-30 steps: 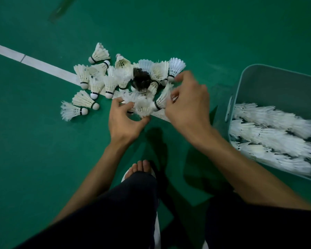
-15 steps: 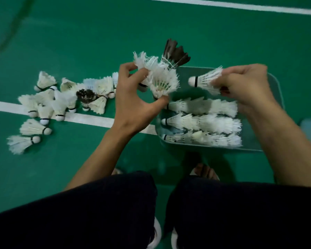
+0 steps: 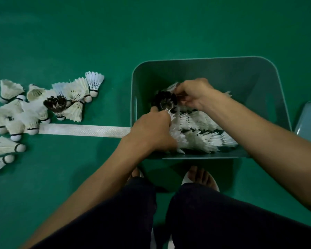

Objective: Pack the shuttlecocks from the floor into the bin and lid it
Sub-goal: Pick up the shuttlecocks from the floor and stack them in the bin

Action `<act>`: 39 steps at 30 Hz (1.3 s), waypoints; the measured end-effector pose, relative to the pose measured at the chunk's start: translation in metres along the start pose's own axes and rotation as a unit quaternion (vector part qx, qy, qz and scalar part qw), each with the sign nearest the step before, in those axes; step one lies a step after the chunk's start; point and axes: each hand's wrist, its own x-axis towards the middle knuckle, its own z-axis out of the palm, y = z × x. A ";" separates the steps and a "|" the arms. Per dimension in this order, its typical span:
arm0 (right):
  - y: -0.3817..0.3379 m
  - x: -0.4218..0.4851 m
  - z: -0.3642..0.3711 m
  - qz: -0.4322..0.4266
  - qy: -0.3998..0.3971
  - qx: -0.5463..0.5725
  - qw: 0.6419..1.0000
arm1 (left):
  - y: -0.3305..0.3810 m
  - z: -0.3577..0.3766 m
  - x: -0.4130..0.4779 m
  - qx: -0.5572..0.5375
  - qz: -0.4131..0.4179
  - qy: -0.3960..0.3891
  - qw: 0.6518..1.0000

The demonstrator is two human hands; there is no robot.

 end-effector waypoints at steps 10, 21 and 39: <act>0.010 0.011 0.035 0.004 -0.017 -0.001 1.000 | 0.002 0.008 -0.003 -0.002 0.008 -0.016 1.000; -0.002 -0.037 0.001 -0.165 0.029 -0.323 0.932 | 0.005 0.006 -0.011 0.073 0.090 0.073 0.991; 0.010 -0.049 -0.034 0.041 -0.059 -0.050 0.996 | 0.018 0.003 -0.021 -0.065 0.218 0.126 0.966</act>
